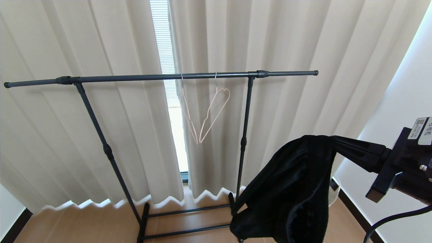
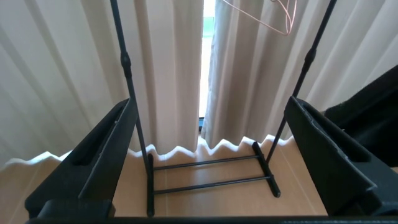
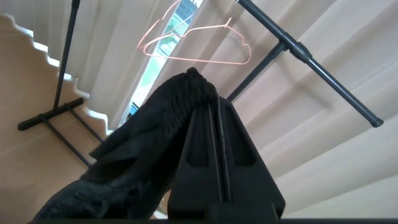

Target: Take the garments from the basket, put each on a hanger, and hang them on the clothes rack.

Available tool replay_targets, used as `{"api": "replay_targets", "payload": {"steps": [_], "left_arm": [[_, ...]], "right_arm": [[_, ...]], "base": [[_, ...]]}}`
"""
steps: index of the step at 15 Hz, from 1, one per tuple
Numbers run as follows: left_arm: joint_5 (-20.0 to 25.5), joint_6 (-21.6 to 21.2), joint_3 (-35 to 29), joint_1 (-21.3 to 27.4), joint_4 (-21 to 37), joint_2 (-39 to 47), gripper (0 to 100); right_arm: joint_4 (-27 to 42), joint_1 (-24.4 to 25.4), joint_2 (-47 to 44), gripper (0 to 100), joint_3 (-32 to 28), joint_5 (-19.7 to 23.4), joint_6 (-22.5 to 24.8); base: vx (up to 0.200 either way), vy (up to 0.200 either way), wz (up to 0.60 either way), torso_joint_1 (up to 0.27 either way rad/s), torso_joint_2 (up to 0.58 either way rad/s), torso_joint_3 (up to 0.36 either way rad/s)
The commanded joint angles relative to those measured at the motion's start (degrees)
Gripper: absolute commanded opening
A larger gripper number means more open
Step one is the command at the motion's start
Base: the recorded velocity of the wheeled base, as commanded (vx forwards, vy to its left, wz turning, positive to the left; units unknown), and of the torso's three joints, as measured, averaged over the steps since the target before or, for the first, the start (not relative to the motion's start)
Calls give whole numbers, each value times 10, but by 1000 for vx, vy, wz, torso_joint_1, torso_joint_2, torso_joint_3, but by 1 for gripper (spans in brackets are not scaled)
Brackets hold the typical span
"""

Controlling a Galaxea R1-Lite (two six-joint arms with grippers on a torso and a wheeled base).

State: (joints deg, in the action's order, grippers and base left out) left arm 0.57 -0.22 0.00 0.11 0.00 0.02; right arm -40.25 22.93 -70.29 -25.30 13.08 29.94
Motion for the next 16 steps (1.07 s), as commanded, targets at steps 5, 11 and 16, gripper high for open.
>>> {"api": "replay_targets", "payload": {"steps": [5,11,16], "left_arm": [[0,0,0,0,0,0,100],[7,0,-2,1,3,1,100],[49,0,-5,3,5,7,100]], "right_arm": [[0,0,1,0,4,1,0],[1,25,12,0,5,-1,0],[61,142,-107,0,-149,-89,-30]], "base": [[0,0,0,0,0,0],[0,0,0,0,0,0],[0,0,0,0,0,0]]}}
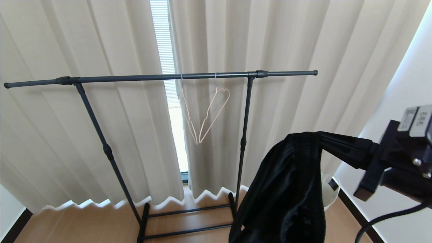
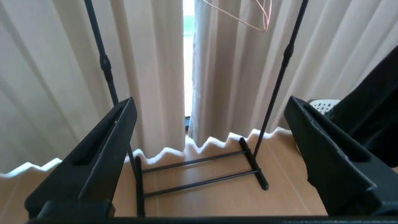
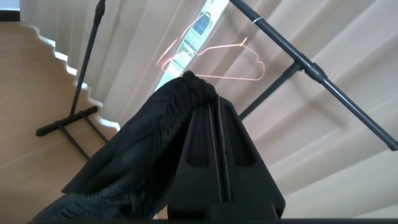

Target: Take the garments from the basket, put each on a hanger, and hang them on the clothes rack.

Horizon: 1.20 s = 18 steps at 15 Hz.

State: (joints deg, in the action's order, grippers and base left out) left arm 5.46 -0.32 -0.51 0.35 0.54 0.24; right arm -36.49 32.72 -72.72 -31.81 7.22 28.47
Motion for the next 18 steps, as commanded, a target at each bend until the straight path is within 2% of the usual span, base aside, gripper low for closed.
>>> {"api": "replay_targets", "payload": {"steps": [1,2,4,5,7,9,12,13,14,17,18], "left_arm": [[0,0,0,2,0,5,100],[0,0,0,2,0,12,100],[0,0,0,1,0,20,100],[0,0,0,1,0,26,100],[1,0,0,3,0,49,100],[1,0,0,24,0,111,100],[12,-2,-12,124,-8,208,100],[14,1,-24,142,-10,228,100],[16,15,-55,176,-24,296,100],[32,37,-93,211,-81,459,100],[32,40,-96,211,-84,467,100]], "right_arm": [[27,48,-90,0,-94,-33,-18],[66,63,-146,0,-169,-32,-53],[78,67,-188,0,-196,-32,-124],[82,67,-200,0,-211,-28,-144],[97,66,-222,0,-243,-32,-161],[103,64,-221,0,-245,-32,-179],[103,63,-221,0,-245,-33,-185],[102,62,-222,0,-246,-33,-185],[98,59,-222,0,-247,-33,-185],[98,56,-224,0,-251,-33,-185],[98,56,-224,0,-251,-33,-185]], "base": [[0,0,0,0,0,0],[0,0,0,0,0,0],[0,0,0,0,0,0],[0,0,0,0,0,0],[0,0,0,0,0,0],[0,0,0,0,0,0],[0,0,0,0,0,0],[0,0,0,0,0,0],[0,0,0,0,0,0],[0,0,0,0,0,0],[0,0,0,0,0,0]]}}
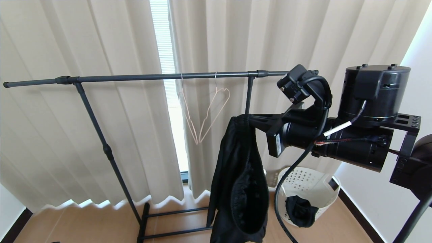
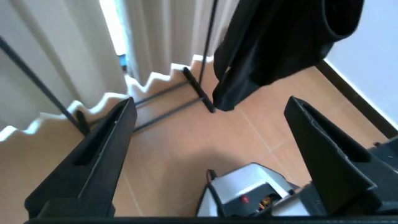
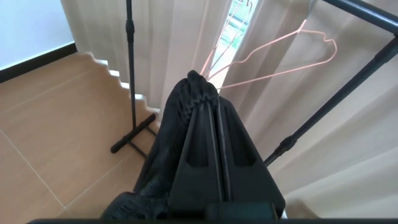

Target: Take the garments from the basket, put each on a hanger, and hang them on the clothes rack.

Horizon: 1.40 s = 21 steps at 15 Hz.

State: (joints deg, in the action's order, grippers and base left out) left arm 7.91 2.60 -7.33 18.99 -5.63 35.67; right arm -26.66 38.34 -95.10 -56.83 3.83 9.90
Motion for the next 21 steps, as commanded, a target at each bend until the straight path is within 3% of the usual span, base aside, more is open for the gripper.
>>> {"api": "replay_targets", "payload": {"steps": [1,3,5,7,9,11,14,18,21], "left_arm": [[15,61,-80,31,-54,222,100],[16,132,-149,59,-72,331,100],[33,175,-212,83,-97,475,100],[18,180,-291,101,-122,598,100],[18,186,-363,120,-122,656,100],[17,216,-419,147,-122,696,100],[12,318,-448,194,-132,735,100],[2,330,-454,195,-149,750,100],[-53,330,-468,197,-155,784,100]], "right_arm": [[-1,0,-5,0,-5,0,0],[1,0,-15,0,-18,0,-2],[0,-4,-31,0,-36,-8,-22],[-1,-4,-60,0,-62,-44,-46],[-1,-4,-95,0,-94,-70,-68],[4,-4,-126,0,-127,-93,-97],[4,9,-146,0,-156,-134,-130],[4,23,-157,0,-171,-160,-150],[2,22,-153,0,-171,-161,-151]], "base": [[0,0,0,0,0,0],[0,0,0,0,0,0],[0,0,0,0,0,0],[0,0,0,0,0,0],[0,0,0,0,0,0],[0,0,0,0,0,0],[0,0,0,0,0,0],[0,0,0,0,0,0],[0,0,0,0,0,0]]}}
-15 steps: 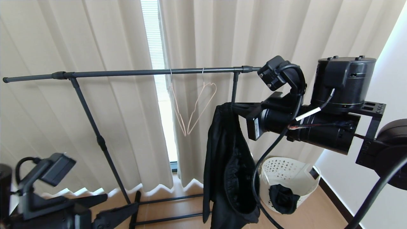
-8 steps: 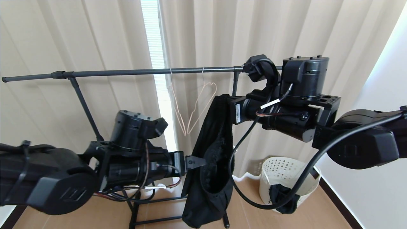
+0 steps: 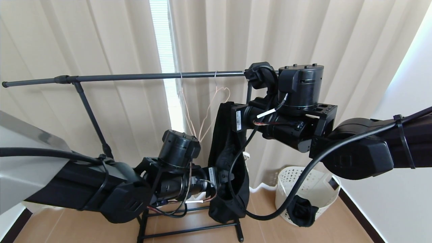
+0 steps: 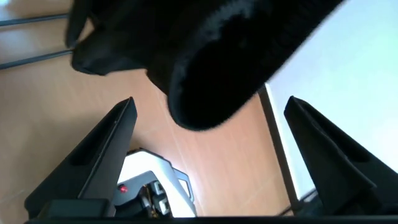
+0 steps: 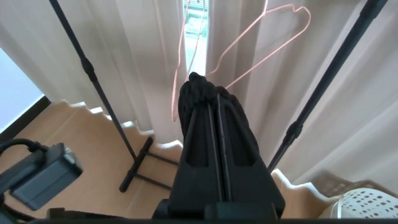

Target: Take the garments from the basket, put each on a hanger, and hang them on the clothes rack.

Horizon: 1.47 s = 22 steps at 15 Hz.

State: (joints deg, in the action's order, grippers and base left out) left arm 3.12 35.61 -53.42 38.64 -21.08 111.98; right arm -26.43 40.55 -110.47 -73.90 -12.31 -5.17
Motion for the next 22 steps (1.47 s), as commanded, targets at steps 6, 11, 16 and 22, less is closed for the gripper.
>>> {"api": "replay_targets", "payload": {"steps": [6,11,16,22], "left_arm": [[-73,-2,-14,2,-2,54,100],[-102,-7,-12,20,-2,66,100],[-125,-27,-5,35,-1,79,100],[-129,-28,-1,40,-1,83,0]], "right_arm": [[-3,-3,3,0,0,-1,-4],[-3,-11,6,0,-9,-1,-4],[-3,-24,5,0,-18,-1,-5],[-4,-35,6,0,-21,-1,-5]], "base": [[0,0,0,0,0,0],[0,0,0,0,0,0],[0,0,0,0,0,0],[0,0,0,0,0,0]]}}
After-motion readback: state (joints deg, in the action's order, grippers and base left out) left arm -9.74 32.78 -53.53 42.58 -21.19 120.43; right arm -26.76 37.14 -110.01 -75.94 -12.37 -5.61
